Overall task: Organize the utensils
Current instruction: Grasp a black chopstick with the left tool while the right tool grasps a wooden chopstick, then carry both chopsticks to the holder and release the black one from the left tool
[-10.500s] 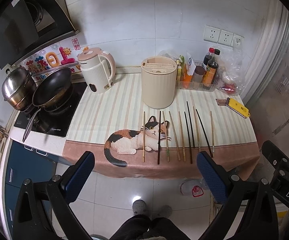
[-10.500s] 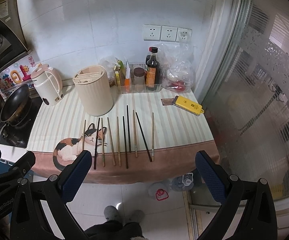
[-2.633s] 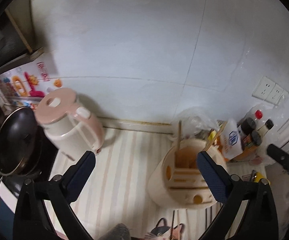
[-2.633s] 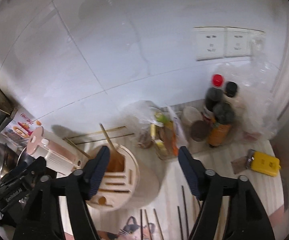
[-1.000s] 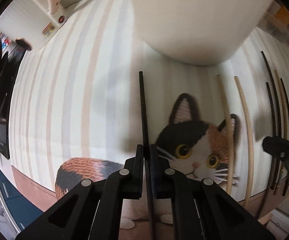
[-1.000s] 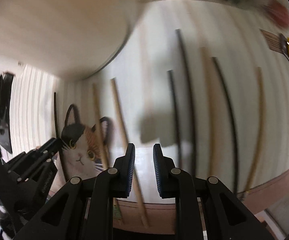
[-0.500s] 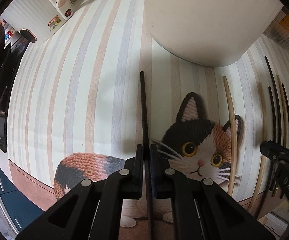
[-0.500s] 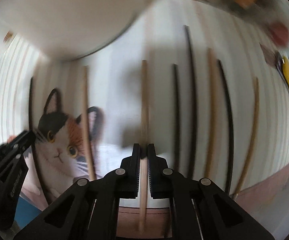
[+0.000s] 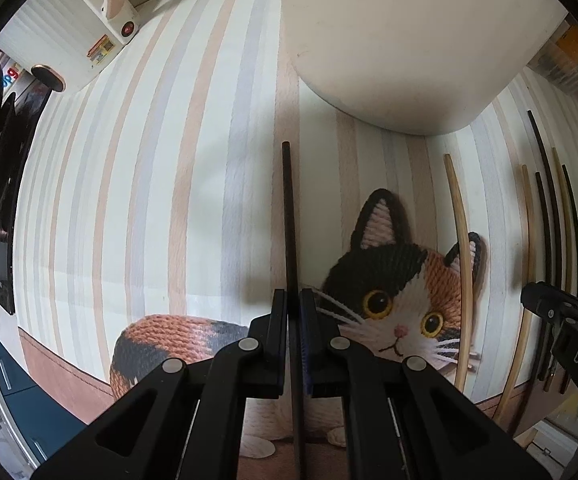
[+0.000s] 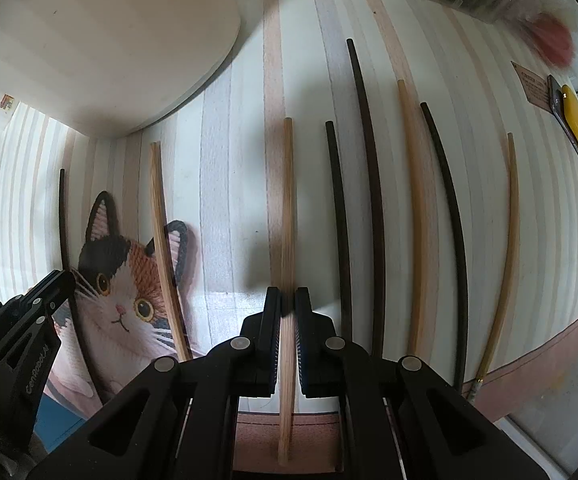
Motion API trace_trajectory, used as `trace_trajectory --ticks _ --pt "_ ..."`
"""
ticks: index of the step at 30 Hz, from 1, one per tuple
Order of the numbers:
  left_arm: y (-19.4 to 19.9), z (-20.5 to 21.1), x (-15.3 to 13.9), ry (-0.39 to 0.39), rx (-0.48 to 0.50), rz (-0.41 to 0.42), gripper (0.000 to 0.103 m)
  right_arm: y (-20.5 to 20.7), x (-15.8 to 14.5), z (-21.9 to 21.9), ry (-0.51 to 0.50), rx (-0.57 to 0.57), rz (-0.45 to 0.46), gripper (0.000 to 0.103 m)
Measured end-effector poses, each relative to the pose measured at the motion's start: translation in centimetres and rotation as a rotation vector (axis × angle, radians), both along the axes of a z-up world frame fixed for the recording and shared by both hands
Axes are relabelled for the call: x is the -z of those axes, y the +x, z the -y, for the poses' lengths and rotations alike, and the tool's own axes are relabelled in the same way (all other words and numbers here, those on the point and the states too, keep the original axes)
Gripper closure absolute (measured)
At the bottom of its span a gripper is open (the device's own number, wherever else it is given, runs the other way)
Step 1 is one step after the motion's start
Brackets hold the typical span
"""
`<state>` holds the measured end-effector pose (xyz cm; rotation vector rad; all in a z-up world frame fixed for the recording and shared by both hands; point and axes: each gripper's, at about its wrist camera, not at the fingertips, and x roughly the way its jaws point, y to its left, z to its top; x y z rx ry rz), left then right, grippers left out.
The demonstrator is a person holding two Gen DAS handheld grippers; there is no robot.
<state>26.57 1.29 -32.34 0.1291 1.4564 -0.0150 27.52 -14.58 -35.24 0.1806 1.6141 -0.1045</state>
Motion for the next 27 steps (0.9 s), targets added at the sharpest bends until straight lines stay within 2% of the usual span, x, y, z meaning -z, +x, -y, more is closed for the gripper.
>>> trace_trajectory --ticks 3,19,24,27 --pt "0.4 0.3 0.1 0.003 0.007 0.000 0.099 -0.2 -0.5 1.5 0.006 0.001 0.001 0.095" --pt "1.5 0.7 0.0 0.019 0.007 0.010 0.100 0.2 0.3 -0.1 -0.012 -0.004 -0.003 0.096" --pt "1.1 -0.3 -1.2 0.004 -0.017 0.035 0.100 -0.3 -0.5 0.8 0.006 0.028 0.020 0.096" --pt "0.9 -0.9 -2.9 -0.005 -0.025 0.072 0.100 -0.3 -1.5 1.1 0.008 0.027 0.048 0.096"
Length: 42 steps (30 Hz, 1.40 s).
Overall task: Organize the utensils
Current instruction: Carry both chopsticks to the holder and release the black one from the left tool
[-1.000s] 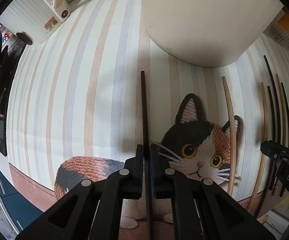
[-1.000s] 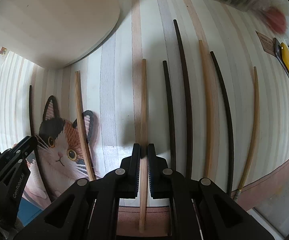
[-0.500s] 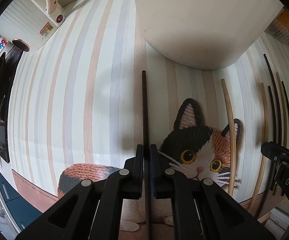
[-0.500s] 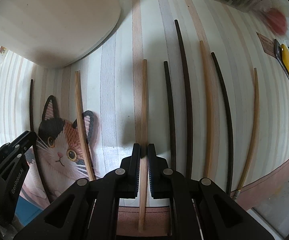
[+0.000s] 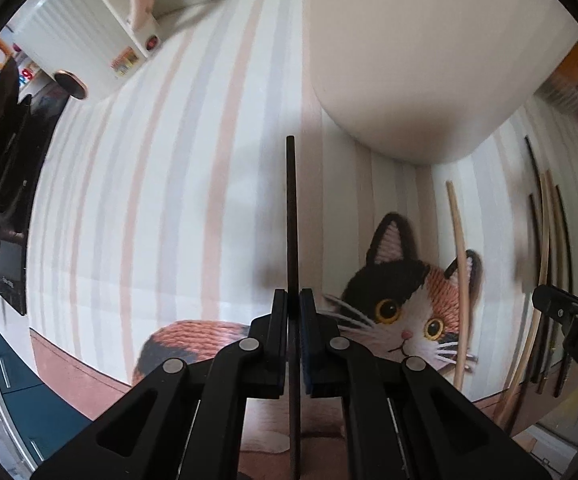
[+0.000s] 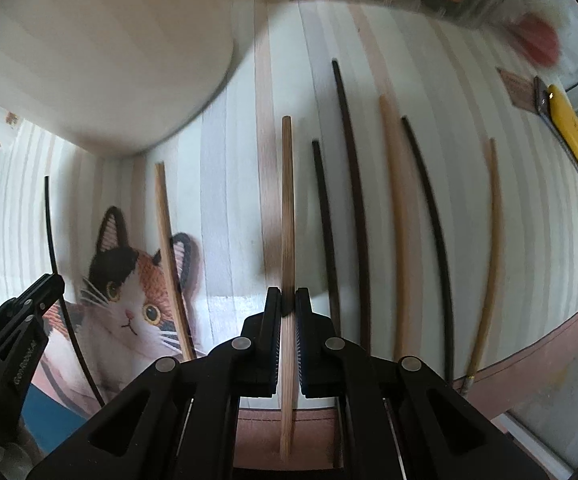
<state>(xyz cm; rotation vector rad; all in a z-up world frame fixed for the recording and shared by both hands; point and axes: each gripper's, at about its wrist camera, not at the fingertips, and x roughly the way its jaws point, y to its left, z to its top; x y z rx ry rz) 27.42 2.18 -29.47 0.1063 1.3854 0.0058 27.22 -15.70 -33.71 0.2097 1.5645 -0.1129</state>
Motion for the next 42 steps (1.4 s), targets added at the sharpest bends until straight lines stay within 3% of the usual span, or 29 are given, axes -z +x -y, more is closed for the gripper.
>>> trace_trajectory --ticks 14,27,42 --pt "-0.5 -0.7 -9.1 -0.042 -0.020 0.198 0.100 -0.6 -8.4 1.0 0.040 0.034 0.222 0.096" --pt "-0.5 -1.6 -13.1 -0.079 -0.031 0.297 0.101 0.7 -13.3 1.1 0.070 0.041 0.333 0.096" --pt "-0.7 -2.8 -21.1 -0.128 -0.022 0.459 0.101 1.4 -19.5 1.1 0.129 0.040 0.464 0.096"
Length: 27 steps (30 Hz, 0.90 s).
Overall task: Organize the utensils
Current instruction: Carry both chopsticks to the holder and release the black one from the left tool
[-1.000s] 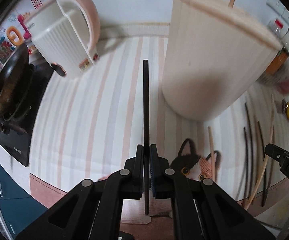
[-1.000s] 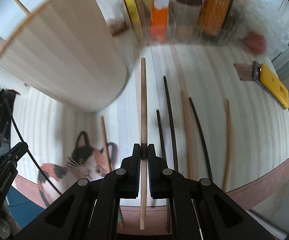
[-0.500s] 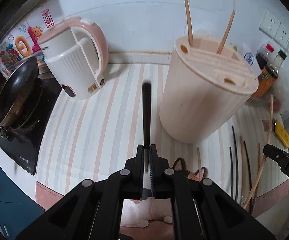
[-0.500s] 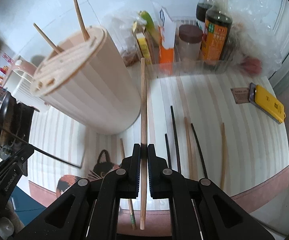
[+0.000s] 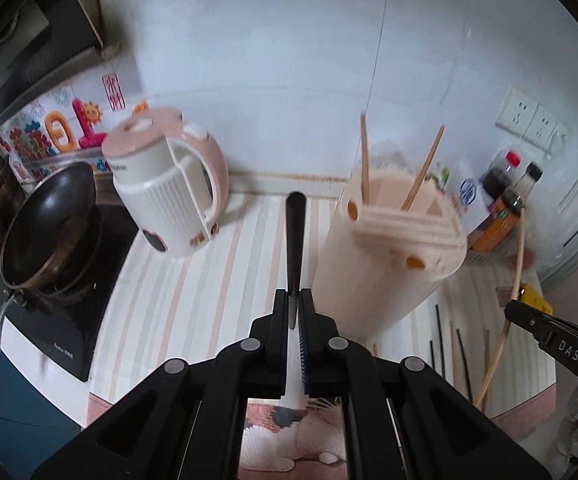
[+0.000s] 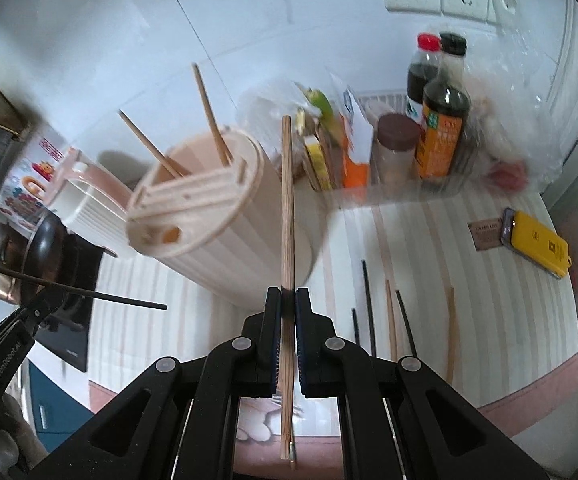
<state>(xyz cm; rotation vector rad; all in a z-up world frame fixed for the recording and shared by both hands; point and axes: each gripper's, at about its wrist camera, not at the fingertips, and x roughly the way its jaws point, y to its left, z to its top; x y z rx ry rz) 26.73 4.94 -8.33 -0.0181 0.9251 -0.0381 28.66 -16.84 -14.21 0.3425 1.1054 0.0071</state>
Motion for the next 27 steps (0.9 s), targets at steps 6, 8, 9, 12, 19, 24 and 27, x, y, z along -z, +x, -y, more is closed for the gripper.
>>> trace_trajectory --ticks 6,8,9,12,19,24,27 --pt "-0.1 -0.1 -3.8 -0.020 0.019 0.059 0.101 1.3 -3.6 0.0 0.033 -0.010 0.070 0.096" --pt "0.0 0.0 -5.3 -0.024 0.032 0.082 0.101 2.0 -5.1 0.1 0.042 -0.013 0.098 0.096" --pt "0.0 0.1 -6.1 -0.030 0.036 0.093 0.101 2.4 -5.9 0.2 0.046 -0.014 0.114 0.096" --pt "0.5 0.5 -7.7 -0.035 0.049 0.120 0.101 3.8 -7.8 0.4 0.053 -0.014 0.152 0.096" --pt "2.2 2.1 -10.3 -0.053 0.076 0.164 0.103 7.3 -10.2 0.1 0.032 -0.018 0.200 0.096" --pt "3.3 3.3 -11.9 -0.061 0.098 0.195 0.103 9.0 -10.8 -0.3 0.036 -0.021 0.216 0.096" --pt "3.8 3.6 -12.2 -0.074 0.117 0.190 0.103 9.7 -11.0 -0.3 0.048 -0.022 0.218 0.096"
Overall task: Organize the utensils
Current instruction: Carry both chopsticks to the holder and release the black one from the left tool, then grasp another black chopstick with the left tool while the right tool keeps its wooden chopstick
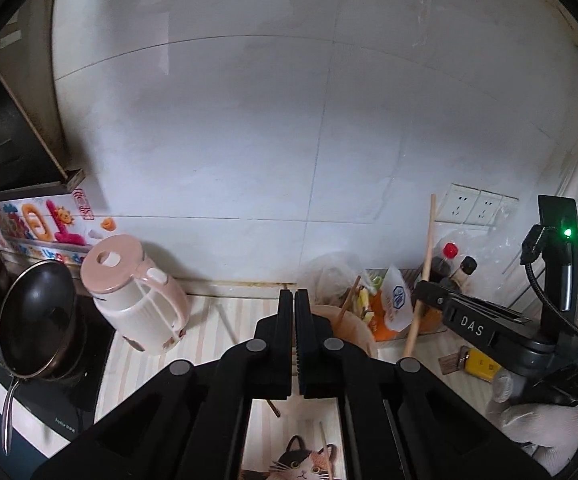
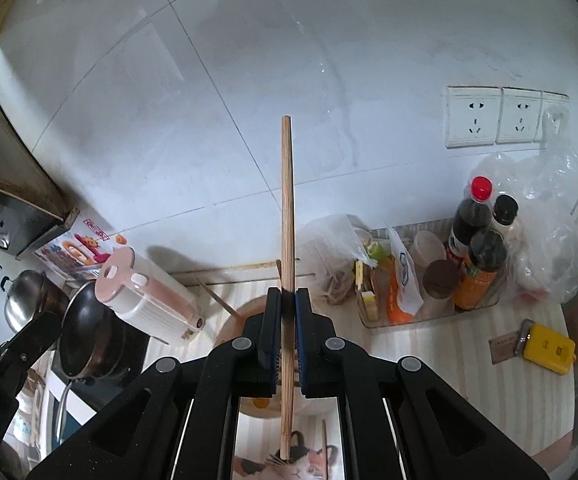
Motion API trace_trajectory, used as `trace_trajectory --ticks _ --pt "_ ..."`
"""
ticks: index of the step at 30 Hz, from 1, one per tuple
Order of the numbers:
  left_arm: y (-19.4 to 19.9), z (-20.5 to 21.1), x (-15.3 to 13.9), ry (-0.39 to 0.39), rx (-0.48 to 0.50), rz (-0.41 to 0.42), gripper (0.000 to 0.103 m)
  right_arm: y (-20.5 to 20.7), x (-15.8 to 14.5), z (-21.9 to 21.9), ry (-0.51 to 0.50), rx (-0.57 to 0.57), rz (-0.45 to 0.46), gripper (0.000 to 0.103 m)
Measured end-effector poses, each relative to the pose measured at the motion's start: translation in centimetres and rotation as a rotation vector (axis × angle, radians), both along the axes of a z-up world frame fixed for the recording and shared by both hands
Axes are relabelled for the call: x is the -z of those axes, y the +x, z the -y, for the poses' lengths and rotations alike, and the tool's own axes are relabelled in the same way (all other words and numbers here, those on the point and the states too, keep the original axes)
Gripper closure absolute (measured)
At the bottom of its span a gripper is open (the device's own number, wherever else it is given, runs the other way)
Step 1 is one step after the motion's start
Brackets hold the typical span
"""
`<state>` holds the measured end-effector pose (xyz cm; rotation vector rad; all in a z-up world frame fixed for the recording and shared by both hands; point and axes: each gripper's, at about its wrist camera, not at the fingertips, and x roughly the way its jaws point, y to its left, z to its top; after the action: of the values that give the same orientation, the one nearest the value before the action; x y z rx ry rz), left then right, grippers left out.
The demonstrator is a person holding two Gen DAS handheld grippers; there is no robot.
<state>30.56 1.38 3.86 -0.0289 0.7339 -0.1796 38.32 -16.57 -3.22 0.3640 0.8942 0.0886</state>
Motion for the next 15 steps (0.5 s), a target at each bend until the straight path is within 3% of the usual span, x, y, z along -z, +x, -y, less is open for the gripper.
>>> trace_trajectory --ticks 4,6,7,8,11,15 --pt "0.7 -1.9 3.3 -0.001 -0.012 -0.083 0.096 -0.6 0.7 0.5 -0.008 -0.002 -0.014 0.096" --pt "1.1 -3.8 6.5 -0.012 -0.067 -0.156 0.082 -2.0 3.0 1.4 -0.004 0.011 -0.062 0.096" --pt "1.6 -5.4 9.5 -0.028 -0.117 -0.230 0.068 -2.6 4.2 1.7 -0.002 0.019 -0.089 0.096" --pt "1.9 -6.5 11.5 -0.042 -0.153 -0.274 0.063 -3.4 6.4 2.2 0.002 0.034 -0.139 0.096" --pt "3.4 -9.7 19.3 -0.063 -0.252 -0.422 0.063 -4.7 12.2 3.0 0.017 0.063 -0.282 0.096" --pt "6.2 -12.3 27.1 0.037 -0.343 -0.532 0.063 -5.7 19.4 3.3 0.015 0.101 -0.450 0.096"
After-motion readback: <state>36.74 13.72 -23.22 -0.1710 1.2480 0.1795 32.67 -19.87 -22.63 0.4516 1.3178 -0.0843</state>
